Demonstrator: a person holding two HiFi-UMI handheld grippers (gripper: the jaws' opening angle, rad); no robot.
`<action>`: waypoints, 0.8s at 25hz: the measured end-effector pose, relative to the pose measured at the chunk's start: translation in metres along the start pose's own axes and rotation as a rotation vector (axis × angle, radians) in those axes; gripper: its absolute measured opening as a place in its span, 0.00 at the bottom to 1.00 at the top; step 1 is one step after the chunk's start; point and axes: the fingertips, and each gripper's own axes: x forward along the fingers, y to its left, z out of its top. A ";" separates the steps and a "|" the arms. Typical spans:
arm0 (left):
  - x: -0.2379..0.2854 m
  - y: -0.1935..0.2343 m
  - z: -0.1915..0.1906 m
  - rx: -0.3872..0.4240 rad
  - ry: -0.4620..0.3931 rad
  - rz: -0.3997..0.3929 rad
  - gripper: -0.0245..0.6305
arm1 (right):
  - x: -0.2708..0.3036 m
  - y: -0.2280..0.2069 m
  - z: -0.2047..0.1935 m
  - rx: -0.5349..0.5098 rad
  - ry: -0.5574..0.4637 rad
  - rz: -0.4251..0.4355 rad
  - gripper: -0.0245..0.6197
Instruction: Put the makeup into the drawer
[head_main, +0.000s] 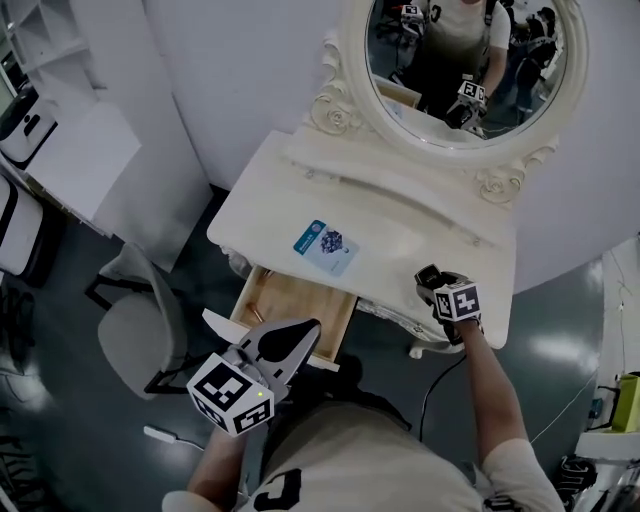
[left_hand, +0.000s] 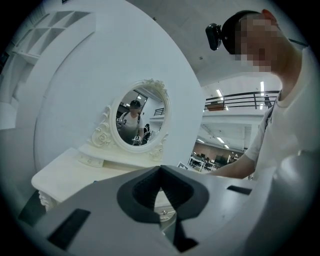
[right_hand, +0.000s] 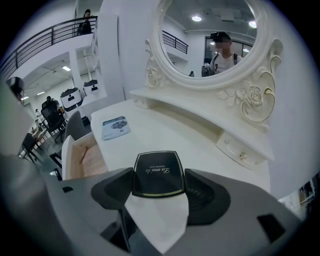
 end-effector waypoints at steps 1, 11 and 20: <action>-0.006 -0.001 0.001 0.004 -0.004 -0.008 0.12 | -0.005 0.005 -0.002 0.002 -0.004 -0.007 0.53; -0.032 -0.014 -0.023 0.000 0.045 -0.100 0.12 | -0.071 0.064 -0.024 -0.022 -0.068 -0.027 0.53; -0.021 -0.040 -0.029 0.033 0.087 -0.095 0.12 | -0.113 0.088 -0.035 -0.029 -0.180 0.021 0.53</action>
